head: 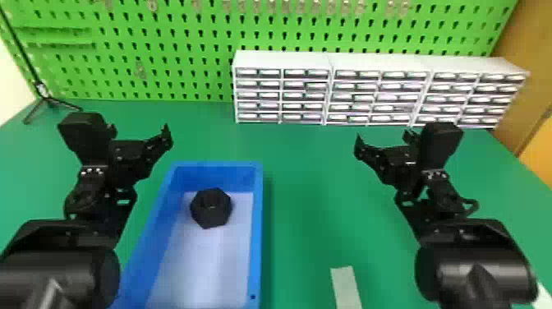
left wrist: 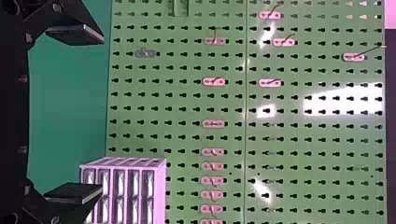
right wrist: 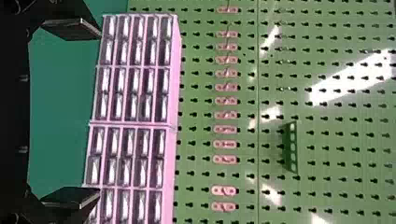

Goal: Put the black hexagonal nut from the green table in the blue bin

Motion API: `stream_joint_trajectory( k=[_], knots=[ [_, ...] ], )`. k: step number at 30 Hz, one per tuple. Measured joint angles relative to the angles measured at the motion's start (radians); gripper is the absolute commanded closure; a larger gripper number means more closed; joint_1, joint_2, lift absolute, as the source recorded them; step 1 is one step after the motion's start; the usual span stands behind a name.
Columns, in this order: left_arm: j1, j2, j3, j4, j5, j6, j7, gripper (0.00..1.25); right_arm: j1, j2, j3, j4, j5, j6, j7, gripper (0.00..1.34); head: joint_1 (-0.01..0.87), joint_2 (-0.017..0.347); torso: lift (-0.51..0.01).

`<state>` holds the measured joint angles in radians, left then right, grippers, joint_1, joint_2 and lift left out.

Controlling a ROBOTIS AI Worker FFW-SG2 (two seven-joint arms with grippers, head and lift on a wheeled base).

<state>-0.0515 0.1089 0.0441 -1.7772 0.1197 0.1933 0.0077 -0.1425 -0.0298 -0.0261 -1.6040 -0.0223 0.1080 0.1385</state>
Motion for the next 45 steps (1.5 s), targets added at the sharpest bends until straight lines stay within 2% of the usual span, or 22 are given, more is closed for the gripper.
stream_joint_trajectory(
  k=[11, 45],
  knots=[
    [0.002, 0.0, -0.007, 0.006, 0.004, 0.0, 0.0, 0.16, 0.043, 0.005, 0.014, 0.008, -0.002, -0.064, -0.089, 0.12, 0.686, 0.028, -0.096],
    [0.007, -0.011, -0.026, 0.021, -0.034, -0.025, 0.0, 0.16, 0.05, -0.001, 0.021, 0.006, -0.007, -0.031, -0.103, 0.12, 0.686, 0.028, -0.096]
  ],
)
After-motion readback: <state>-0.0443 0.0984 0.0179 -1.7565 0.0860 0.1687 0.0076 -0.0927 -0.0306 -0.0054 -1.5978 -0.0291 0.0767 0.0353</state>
